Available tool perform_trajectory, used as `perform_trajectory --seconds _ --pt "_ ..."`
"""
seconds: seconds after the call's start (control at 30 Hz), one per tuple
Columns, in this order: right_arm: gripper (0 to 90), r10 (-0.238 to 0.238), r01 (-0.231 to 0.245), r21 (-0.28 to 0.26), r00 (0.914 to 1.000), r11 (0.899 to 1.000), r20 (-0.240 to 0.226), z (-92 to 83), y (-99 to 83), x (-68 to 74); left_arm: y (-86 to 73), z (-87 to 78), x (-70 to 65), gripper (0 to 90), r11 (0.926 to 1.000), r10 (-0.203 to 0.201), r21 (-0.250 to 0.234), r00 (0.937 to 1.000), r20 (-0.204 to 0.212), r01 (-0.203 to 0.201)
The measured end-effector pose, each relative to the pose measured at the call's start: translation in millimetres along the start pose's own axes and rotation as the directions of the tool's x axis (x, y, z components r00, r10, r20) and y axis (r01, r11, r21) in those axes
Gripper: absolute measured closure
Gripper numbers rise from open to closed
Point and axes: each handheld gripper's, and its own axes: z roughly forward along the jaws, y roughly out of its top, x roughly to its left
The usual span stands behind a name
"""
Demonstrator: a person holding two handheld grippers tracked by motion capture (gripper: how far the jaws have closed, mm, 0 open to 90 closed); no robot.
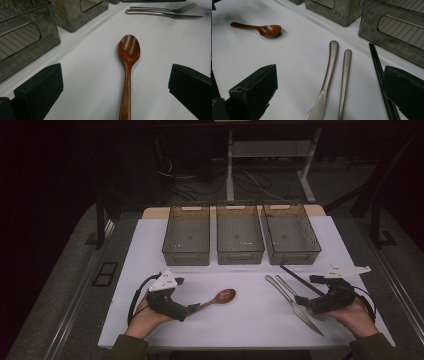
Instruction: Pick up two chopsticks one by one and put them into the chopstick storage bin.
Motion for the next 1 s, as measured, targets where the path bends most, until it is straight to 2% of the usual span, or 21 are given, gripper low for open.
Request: perform_trajectory --seconds 0.23,0.77,1.0 --pt "1.1 0.009 -0.009 -0.001 0.9999 1.000 0.011 -0.8 1.0 -4.8 0.6 -0.5 -0.2 0.0 0.9999 0.002 -0.012 1.0000 -0.002 -0.002" --pt "1.0 -0.004 0.004 0.013 0.9997 1.000 0.024 0.9 10.1 -19.8 0.6 0.5 1.2 0.0 0.9998 0.000 -0.021 1.0000 0.000 0.000" --pt "1.1 -0.002 0.000 0.037 0.9990 0.999 0.045 4.6 10.2 -32.7 0.8 0.7 1.2 0.0 0.9997 0.003 -0.024 1.0000 0.003 -0.003"
